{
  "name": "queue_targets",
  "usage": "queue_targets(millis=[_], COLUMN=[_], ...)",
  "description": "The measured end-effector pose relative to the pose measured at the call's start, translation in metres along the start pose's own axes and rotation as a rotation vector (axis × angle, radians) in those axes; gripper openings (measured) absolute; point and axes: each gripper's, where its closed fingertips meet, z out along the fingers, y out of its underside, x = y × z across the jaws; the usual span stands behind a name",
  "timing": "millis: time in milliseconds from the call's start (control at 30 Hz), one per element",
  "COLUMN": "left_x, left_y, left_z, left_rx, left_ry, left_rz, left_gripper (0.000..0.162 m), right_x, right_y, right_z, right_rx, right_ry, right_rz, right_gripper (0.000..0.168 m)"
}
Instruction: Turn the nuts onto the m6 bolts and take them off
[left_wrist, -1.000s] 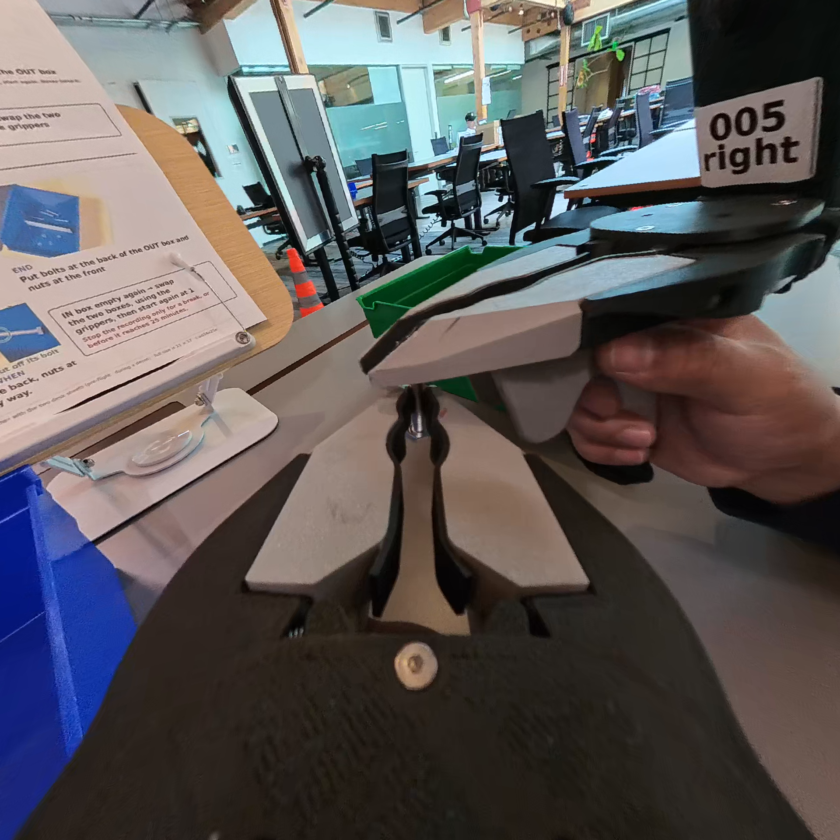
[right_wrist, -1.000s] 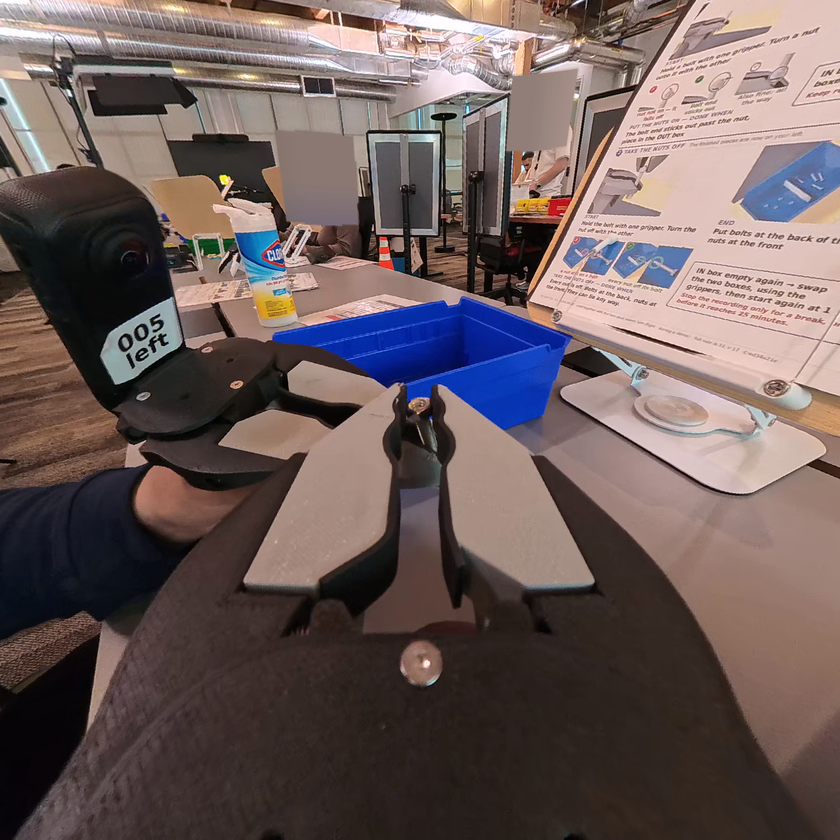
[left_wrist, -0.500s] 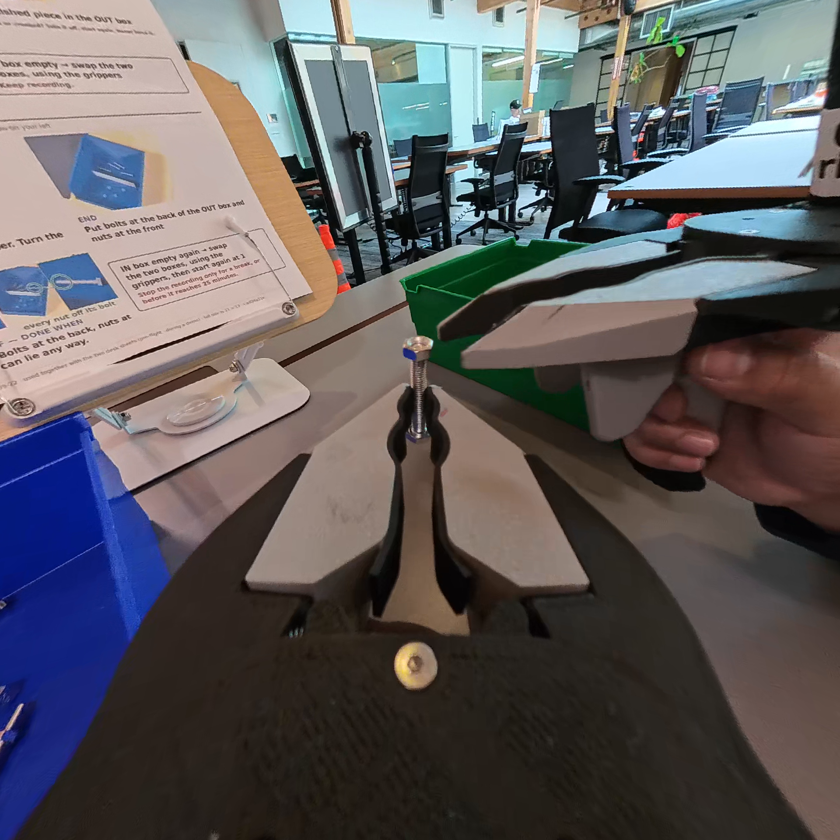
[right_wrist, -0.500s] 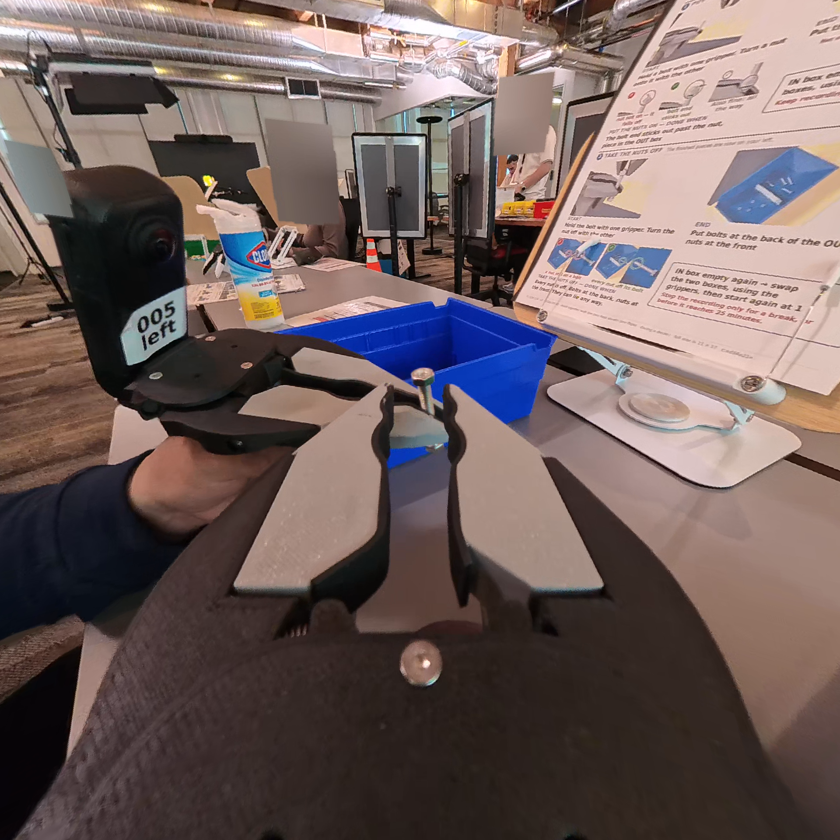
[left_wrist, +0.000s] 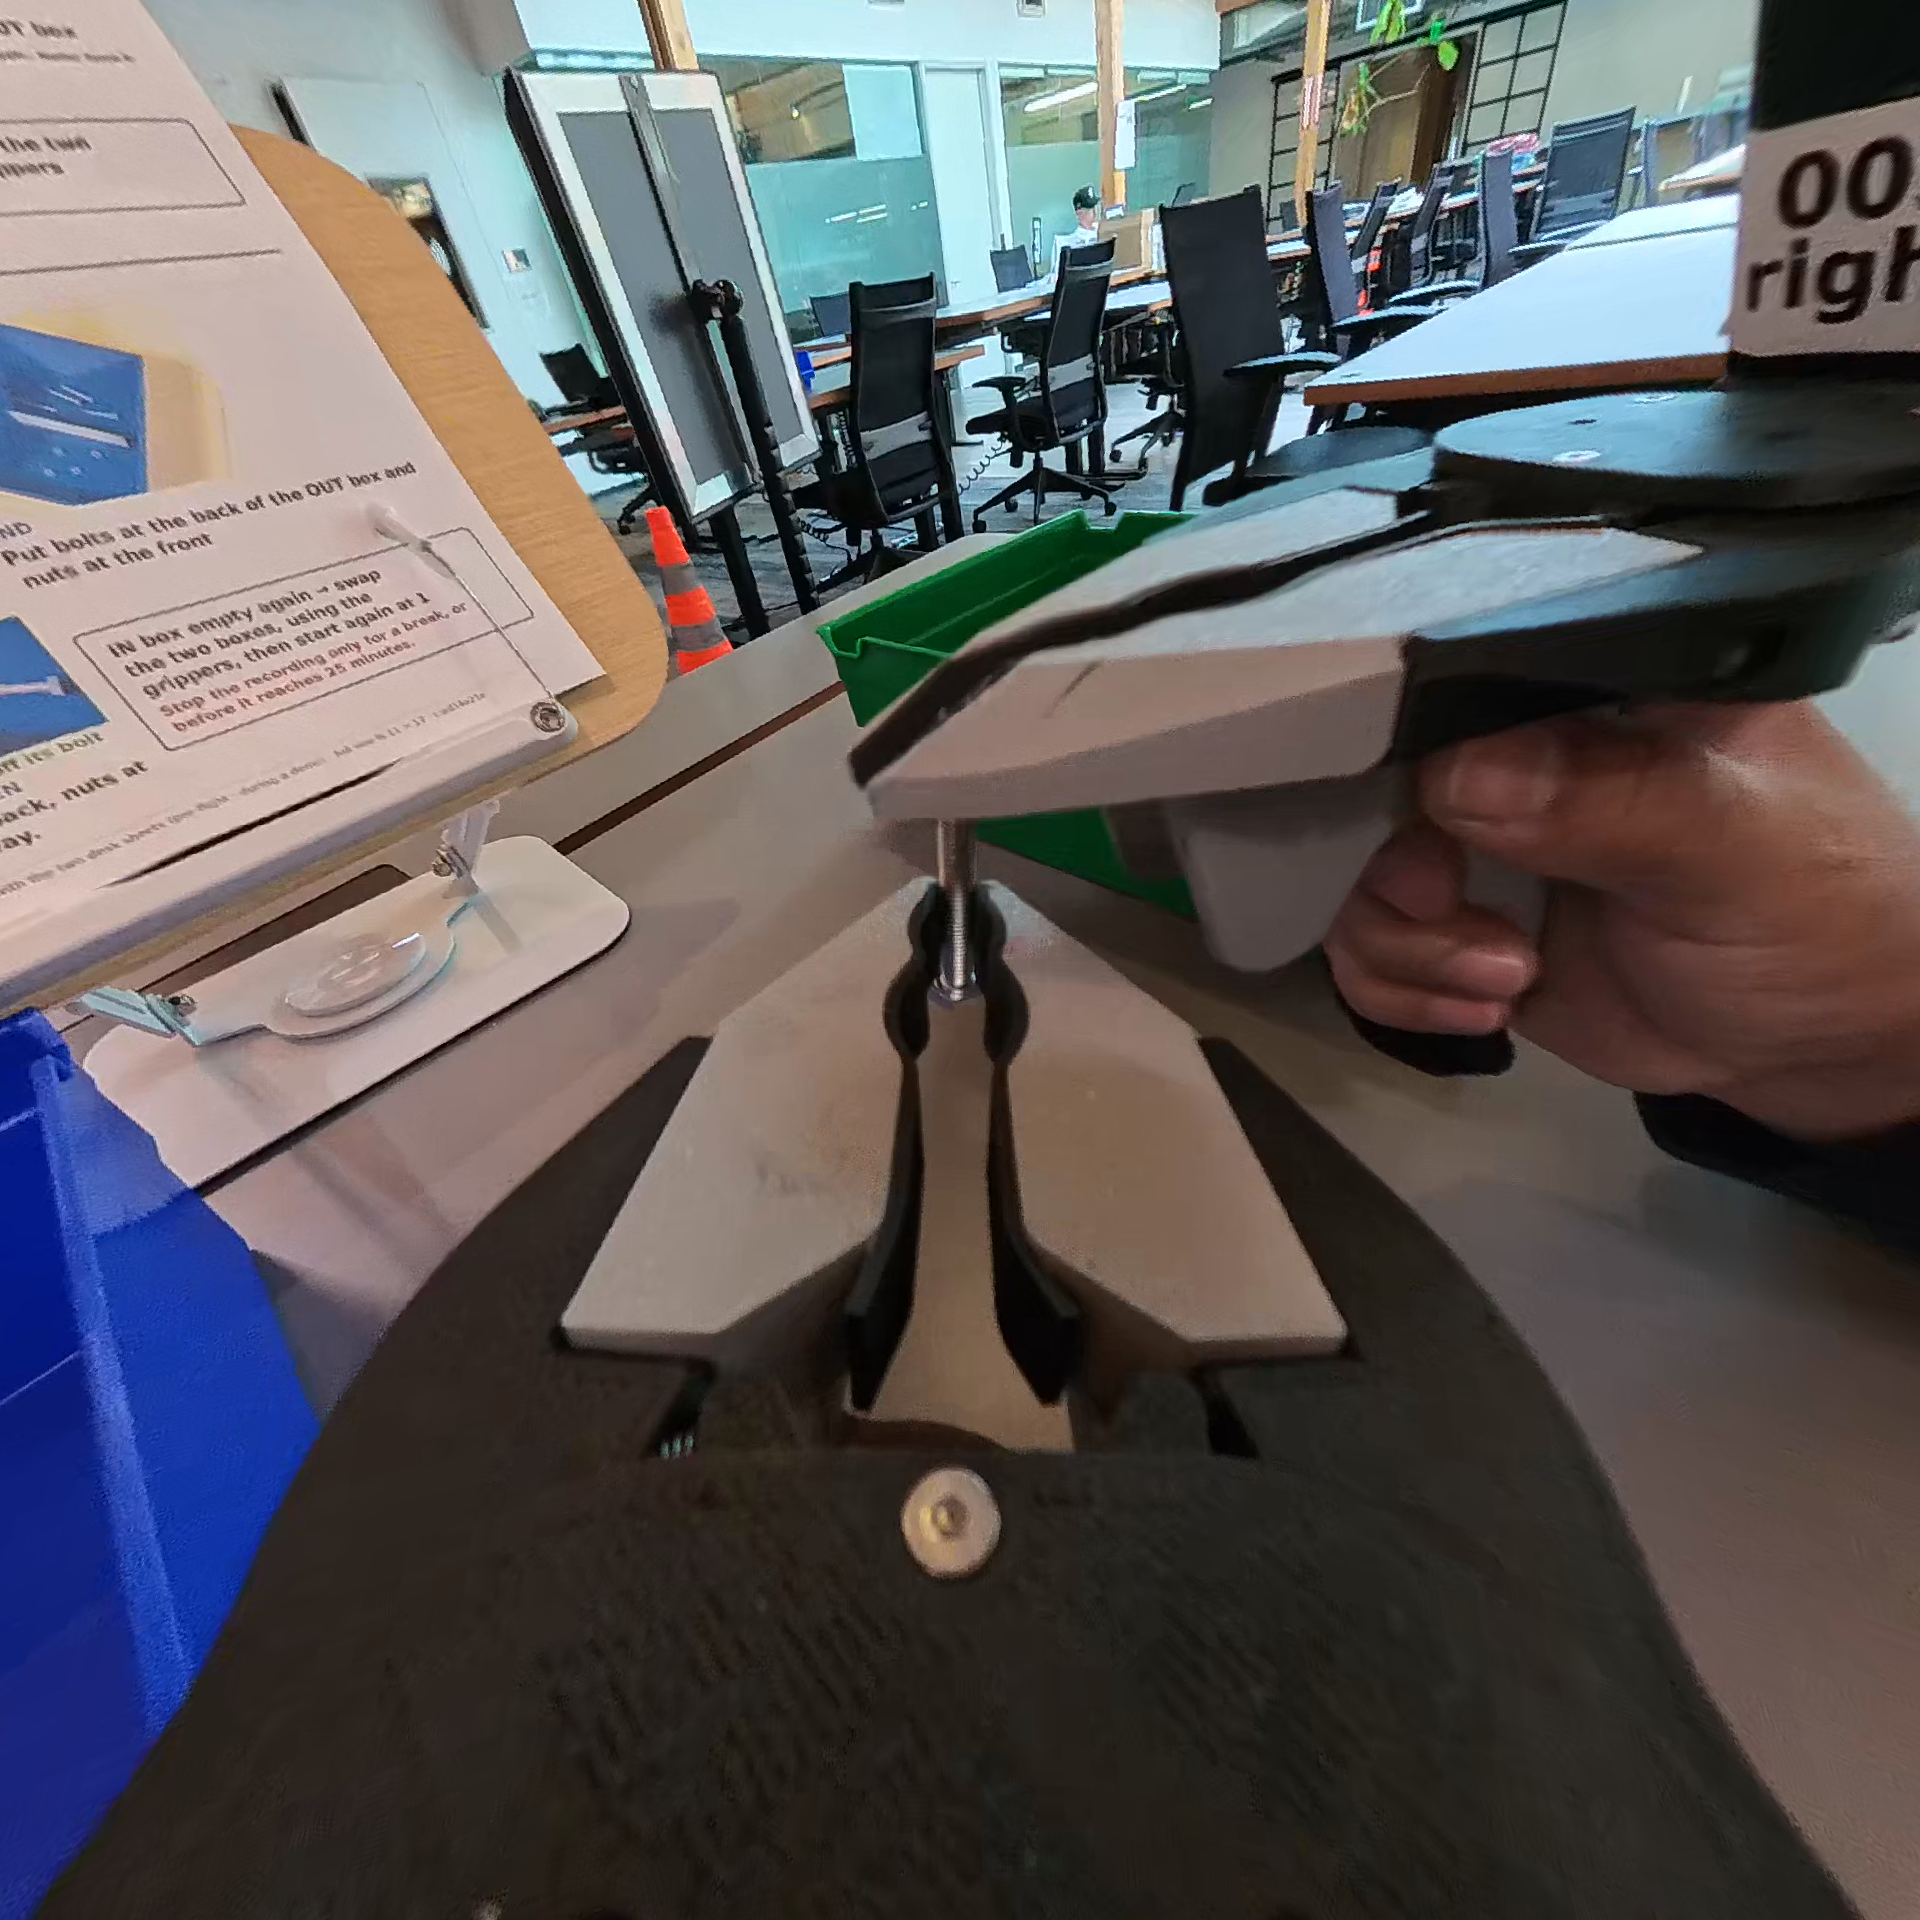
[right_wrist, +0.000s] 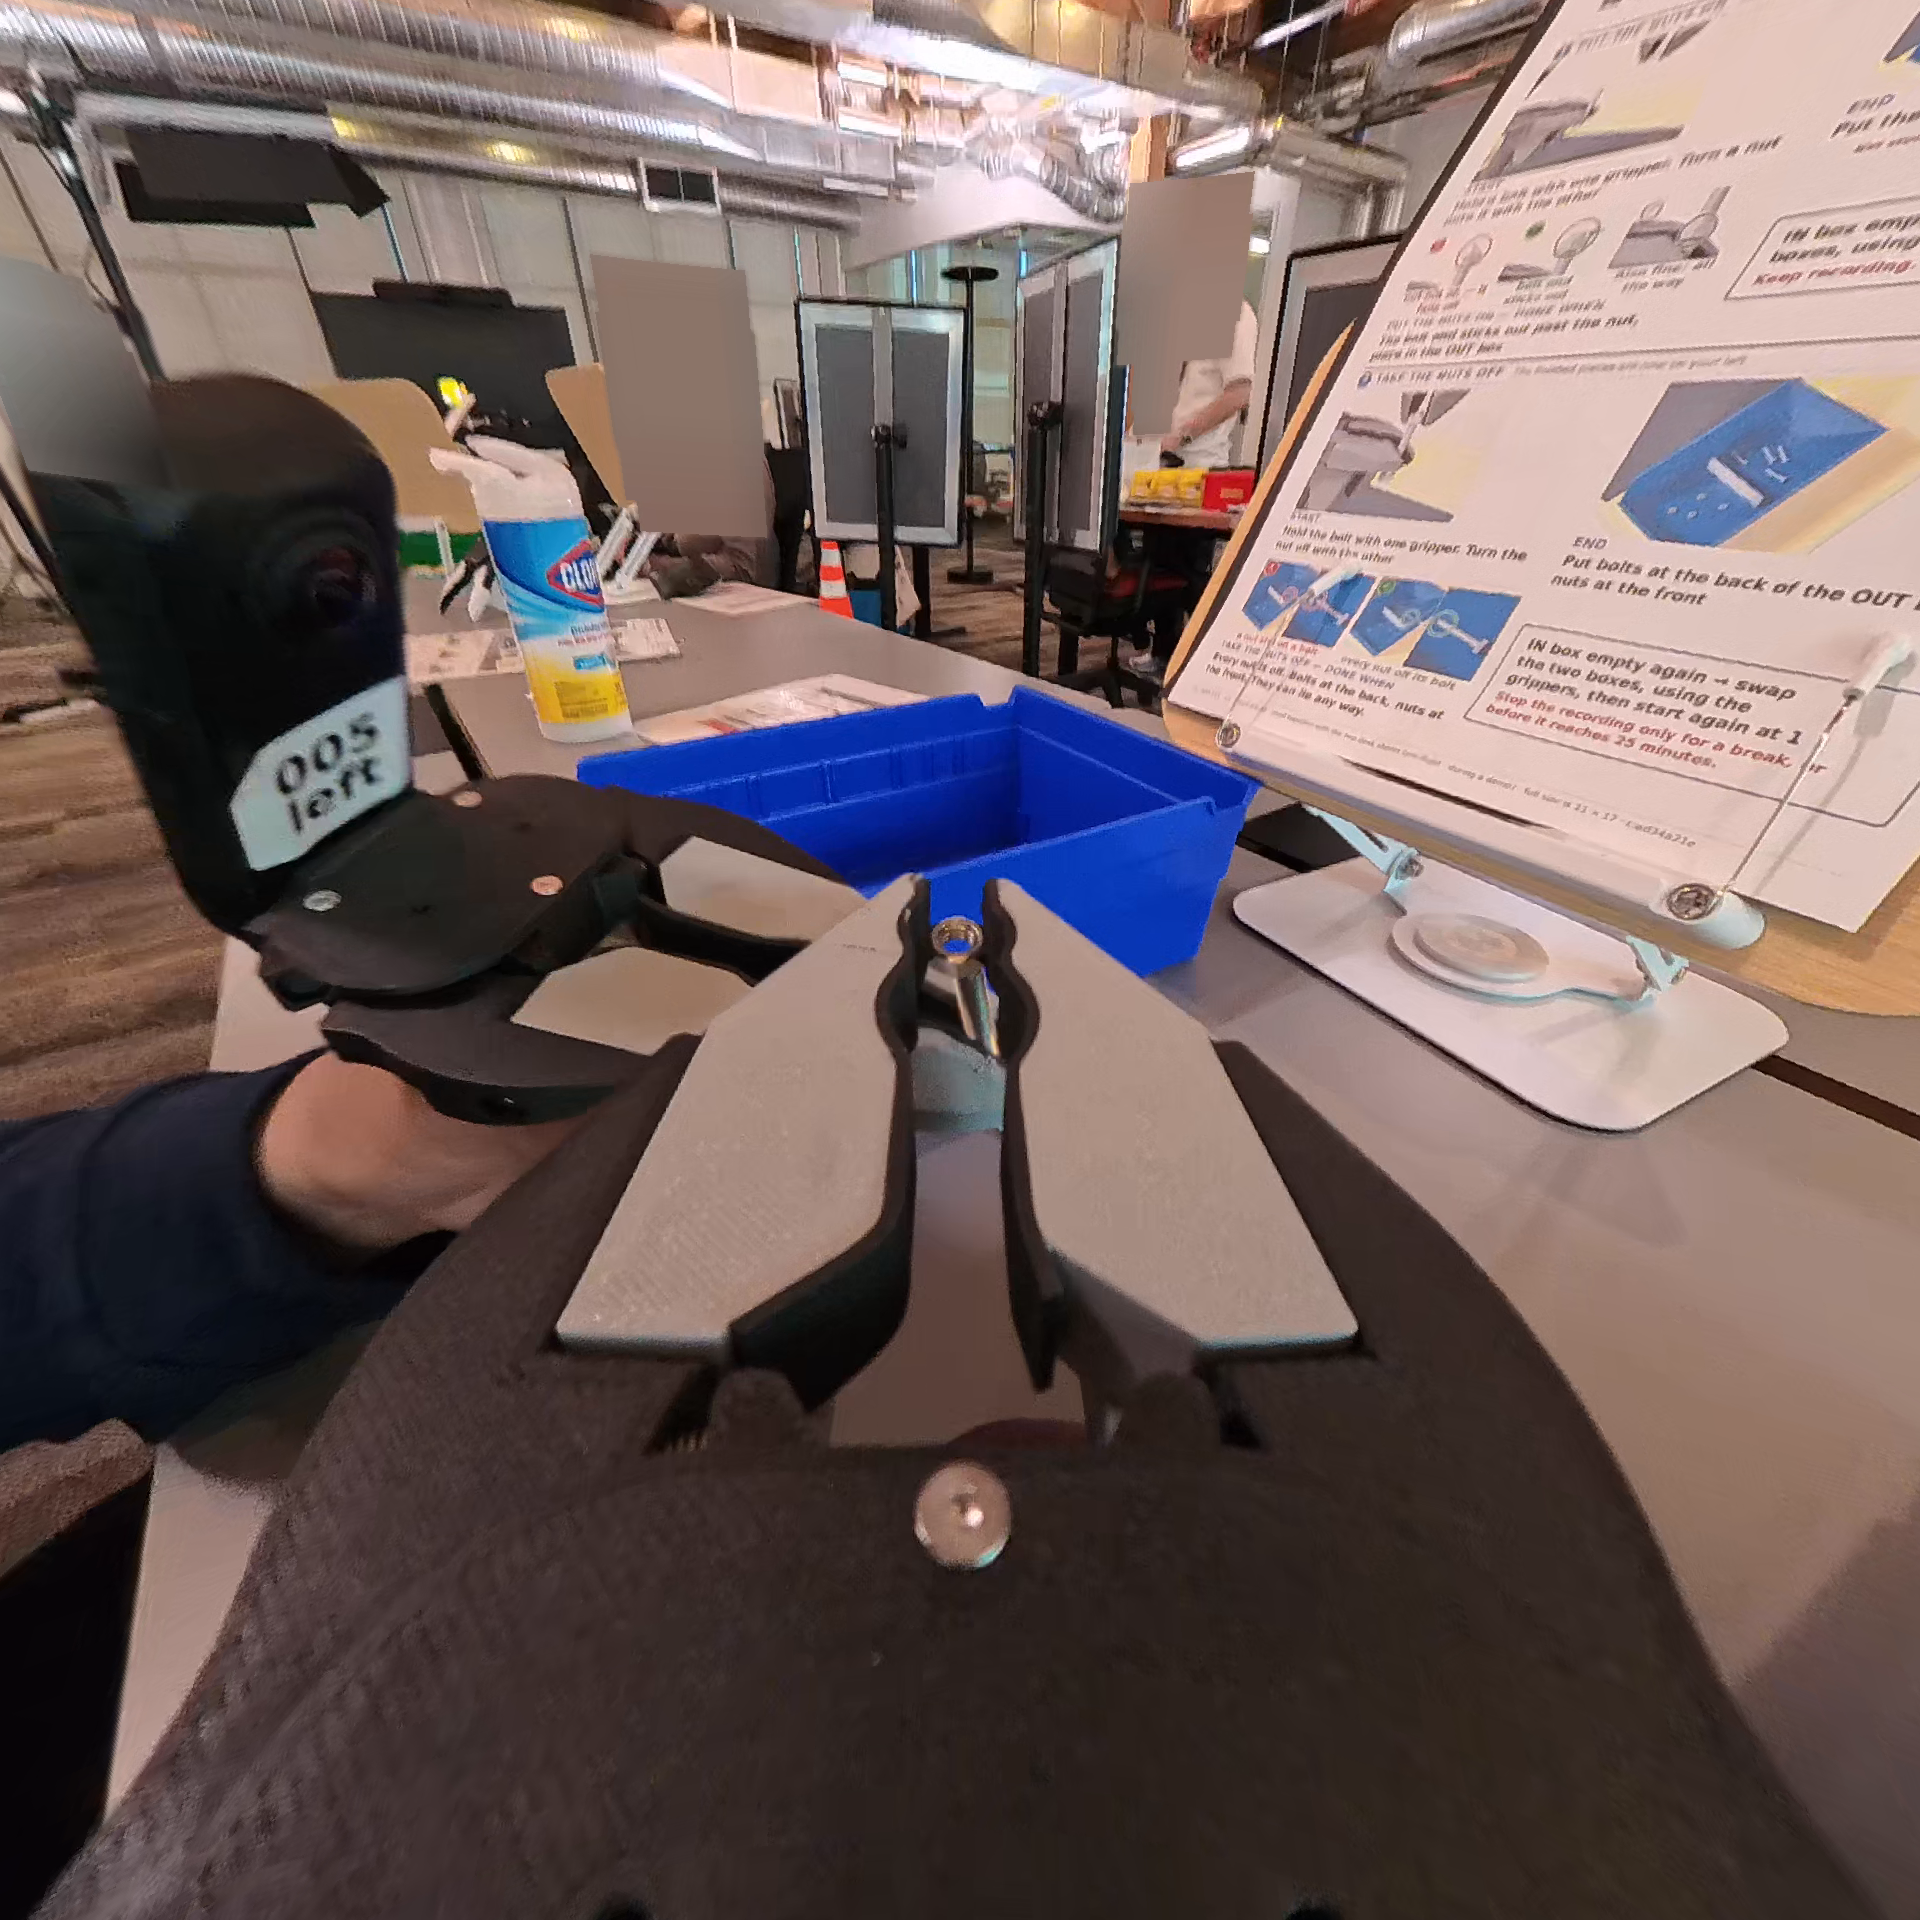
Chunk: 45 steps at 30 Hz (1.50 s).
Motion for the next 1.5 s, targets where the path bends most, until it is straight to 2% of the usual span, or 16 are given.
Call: queue_targets(millis=[200, 333, 400, 467, 533, 667, 767, 867, 933, 1067, 1133, 1200, 1267, 1400, 1433, 1500], left_x=[-0.01, -0.012, -0.011, -0.009, -0.005, 0.0, 0.005, 0.012, 0.015, 0.025, 0.032, 0.036, 0.038, 0.04, 0.04, 0.04], left_y=[0.003, 0.006, 0.007, 0.008, 0.009, 0.013, 0.016, 0.021, 0.023, 0.018, 0.015, 0.011, 0.012, 0.015, 0.017, 0.019], left_z=[0.0, 0.0, 0.0, 0.001, 0.002, 0.005, 0.007, 0.009, 0.011, 0.011, 0.01, 0.009, 0.01, 0.011, 0.012, 0.013], left_rx=[-0.007, -0.019, -0.023, -0.027, -0.034, -0.048, -0.058, -0.074, -0.08, -0.055, -0.038, -0.014, -0.021, -0.034, -0.043, -0.054], left_ry=[-0.019, -0.024, -0.015, -0.003, 0.017, 0.053, 0.091, 0.133, 0.146, 0.184, 0.212, 0.227, 0.223, 0.219, 0.218, 0.207], left_rz=[-0.032, -0.027, -0.032, -0.037, -0.032, -0.038, -0.059, -0.065, -0.05, -0.026, -0.029, -0.017, 0.002, 0.015, 0.019, 0.036], left_gripper=[0.002, 0.002, 0.002, 0.002, 0.002, 0.002, 0.002, 0.002, 0.002, 0.002, 0.002, 0.002, 0.002, 0.002, 0.002, 0.002], right_x=[0.013, 0.003, 0.017, 0.041, 0.078, 0.126, 0.133, 0.134, 0.131, 0.111, 0.08, 0.041, 0.013, 0.005, 0.004, 0.003], right_y=[-0.017, -0.027, -0.047, -0.047, -0.024, 0.049, 0.092, 0.118, 0.111, 0.058, 0.027, 0.012, 0.014, 0.039, 0.044, 0.048], right_z=[-0.014, -0.025, -0.049, -0.076, -0.104, -0.159, -0.182, -0.19, -0.186, -0.159, -0.131, -0.103, -0.079, -0.049, -0.045, -0.039], right_rx=[0.08, -0.076, -0.096, -0.185, -0.336, -0.726, -0.925, -1.05, -1.017, -0.764, -0.606, -0.513, -0.494, -0.546, -0.551, -0.542], right_ry=[0.025, 0.02, 0.097, 0.158, 0.241, 0.337, 0.327, 0.325, 0.323, 0.268, 0.153, 0.008, -0.085, -0.077, -0.088, -0.099], right_rz=[0.046, -0.063, -0.145, -0.156, -0.124, -0.044, 0.018, 0.096, 0.135, 0.094, 0.05, 0.042, 0.041, 0.03, 0.042, 0.055], right_gripper=[0.006, 0.007, 0.007, 0.007, 0.007, 0.007, 0.007, 0.025, 0.025, 0.024, 0.023, 0.023, 0.024, 0.023, 0.021, 0.004])
